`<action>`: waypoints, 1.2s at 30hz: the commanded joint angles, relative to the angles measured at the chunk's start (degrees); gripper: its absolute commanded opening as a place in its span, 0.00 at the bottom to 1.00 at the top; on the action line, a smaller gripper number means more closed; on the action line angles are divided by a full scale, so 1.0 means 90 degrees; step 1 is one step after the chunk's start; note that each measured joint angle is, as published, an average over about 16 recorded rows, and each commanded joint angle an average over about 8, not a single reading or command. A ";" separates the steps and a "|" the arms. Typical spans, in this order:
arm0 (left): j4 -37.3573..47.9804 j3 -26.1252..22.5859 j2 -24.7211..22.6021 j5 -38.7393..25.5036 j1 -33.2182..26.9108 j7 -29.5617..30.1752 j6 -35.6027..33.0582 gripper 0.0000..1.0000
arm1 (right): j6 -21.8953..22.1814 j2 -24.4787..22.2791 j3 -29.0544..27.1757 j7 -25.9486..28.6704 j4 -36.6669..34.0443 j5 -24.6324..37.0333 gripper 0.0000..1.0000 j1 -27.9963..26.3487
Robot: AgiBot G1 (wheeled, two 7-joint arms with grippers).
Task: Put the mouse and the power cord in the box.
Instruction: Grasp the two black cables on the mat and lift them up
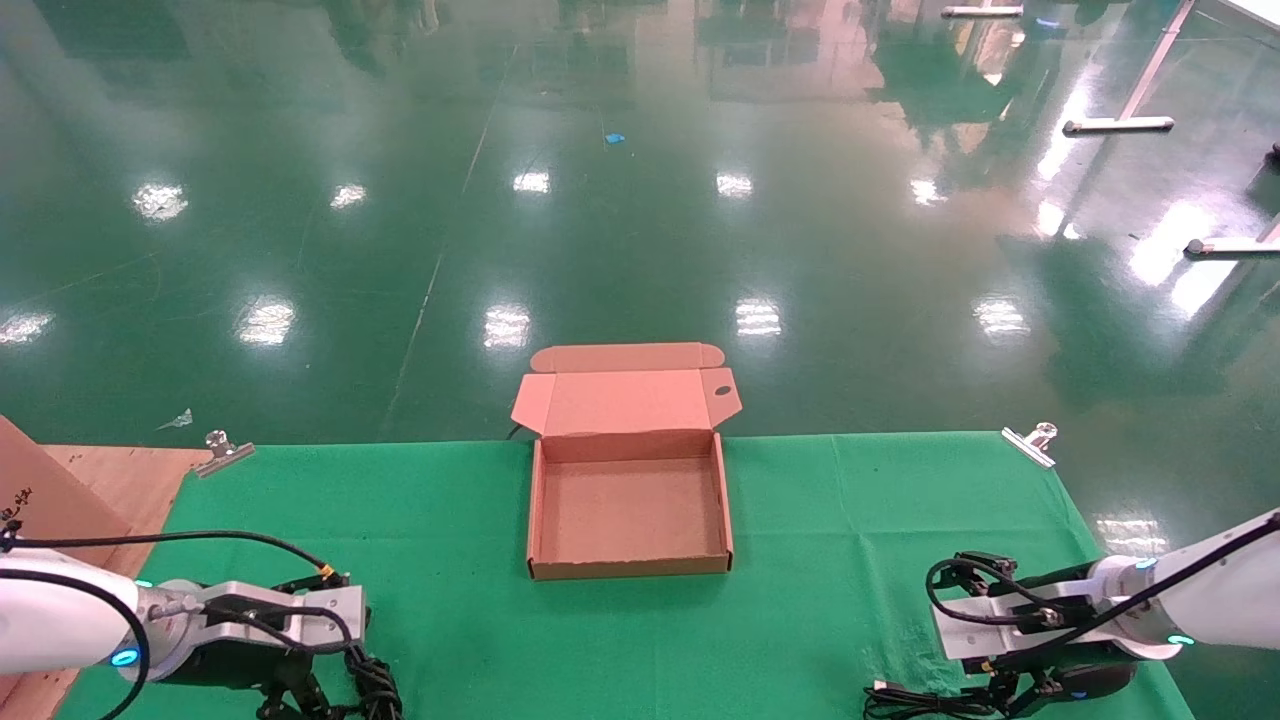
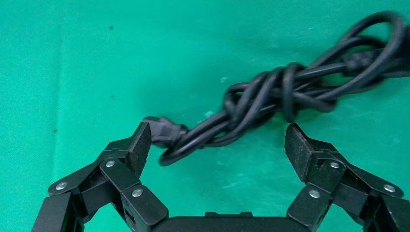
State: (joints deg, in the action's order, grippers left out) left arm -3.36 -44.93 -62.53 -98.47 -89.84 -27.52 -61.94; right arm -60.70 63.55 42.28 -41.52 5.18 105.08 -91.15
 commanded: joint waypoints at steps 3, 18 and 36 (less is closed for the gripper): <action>0.0065 0.0004 0.0047 0.0011 -0.0085 -0.0101 -0.0238 1.00 | -0.0293 -0.0087 -0.0049 -0.0155 -0.0126 -0.0083 1.00 -0.0072; 0.0194 -0.0046 0.0018 -0.0043 -0.0146 -0.0469 -0.1134 1.00 | -0.1185 -0.0183 -0.0101 -0.0472 -0.0454 -0.0185 1.00 -0.0076; 0.0273 0.0002 -0.0166 0.0018 0.0027 -0.0643 -0.0232 1.00 | 0.0039 0.0016 -0.0153 -0.0443 -0.0528 -0.0252 1.00 0.0229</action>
State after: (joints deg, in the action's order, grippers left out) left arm -0.86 -44.73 -63.87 -98.04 -89.64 -33.25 -64.67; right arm -61.12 63.50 40.84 -45.52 0.40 102.73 -89.27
